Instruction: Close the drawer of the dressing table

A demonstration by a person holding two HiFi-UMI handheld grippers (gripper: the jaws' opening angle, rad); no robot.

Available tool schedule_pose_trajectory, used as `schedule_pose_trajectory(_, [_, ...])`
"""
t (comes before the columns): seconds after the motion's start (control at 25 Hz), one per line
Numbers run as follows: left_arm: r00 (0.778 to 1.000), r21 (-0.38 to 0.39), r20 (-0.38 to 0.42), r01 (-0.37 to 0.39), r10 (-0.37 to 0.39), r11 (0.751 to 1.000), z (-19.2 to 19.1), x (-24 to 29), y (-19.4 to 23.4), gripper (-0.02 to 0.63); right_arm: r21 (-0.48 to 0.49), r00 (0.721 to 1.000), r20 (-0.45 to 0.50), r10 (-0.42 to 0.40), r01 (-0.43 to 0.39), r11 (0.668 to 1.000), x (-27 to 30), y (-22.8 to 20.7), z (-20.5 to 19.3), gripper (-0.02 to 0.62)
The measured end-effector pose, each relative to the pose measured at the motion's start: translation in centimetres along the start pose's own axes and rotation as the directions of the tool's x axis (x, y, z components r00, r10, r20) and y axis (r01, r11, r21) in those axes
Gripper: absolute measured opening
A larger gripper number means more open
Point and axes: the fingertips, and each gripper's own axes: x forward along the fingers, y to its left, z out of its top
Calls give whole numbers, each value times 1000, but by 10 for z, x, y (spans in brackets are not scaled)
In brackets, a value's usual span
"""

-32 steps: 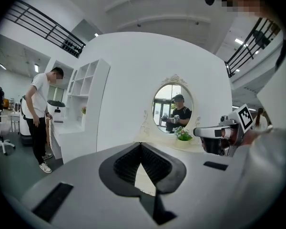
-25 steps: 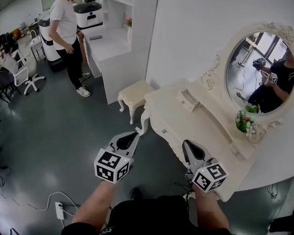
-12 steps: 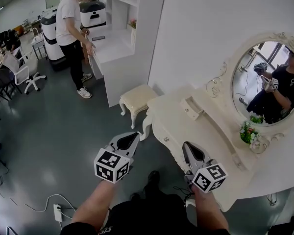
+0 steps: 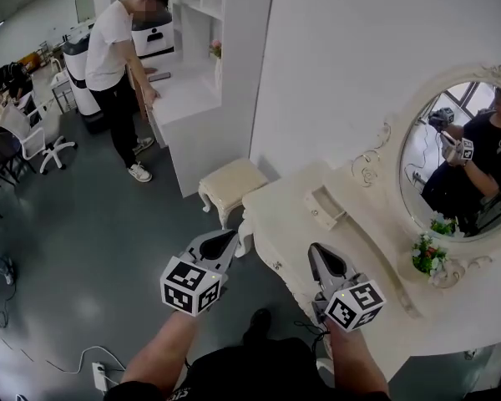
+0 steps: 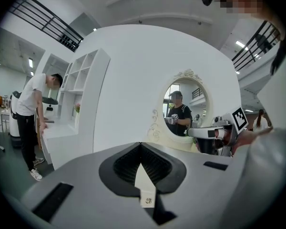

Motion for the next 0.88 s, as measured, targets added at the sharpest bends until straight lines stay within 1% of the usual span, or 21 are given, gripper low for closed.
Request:
schedule_pose_trajectory(0.12, [1000, 6, -19, 13, -12, 1000, 6, 36, 3, 6, 7, 1000, -2, 0, 0, 1000, 16, -31, 1, 11])
schedule_pose_trajectory(0.28, [999, 20, -49, 20, -19, 1000, 11, 84, 7, 6, 43, 1000, -18, 3, -2, 999, 36, -72, -4, 11])
schedule_pose_trajectory(0.52, [996, 26, -90, 31, -28, 999, 14, 138, 1, 6, 92, 1000, -24, 0, 2, 996, 44, -123, -5, 10])
schedule_pose_trajectory(0.72, [994, 26, -106, 38, -35, 999, 18, 163, 3, 6, 129, 1000, -29, -5, 9, 992, 56, -144, -6, 11])
schedule_pose_trajectory(0.88, [993, 24, -107, 60, -57, 998, 23, 182, 10, 6, 120, 999, -36, -14, 18, 993, 70, -150, -1, 11])
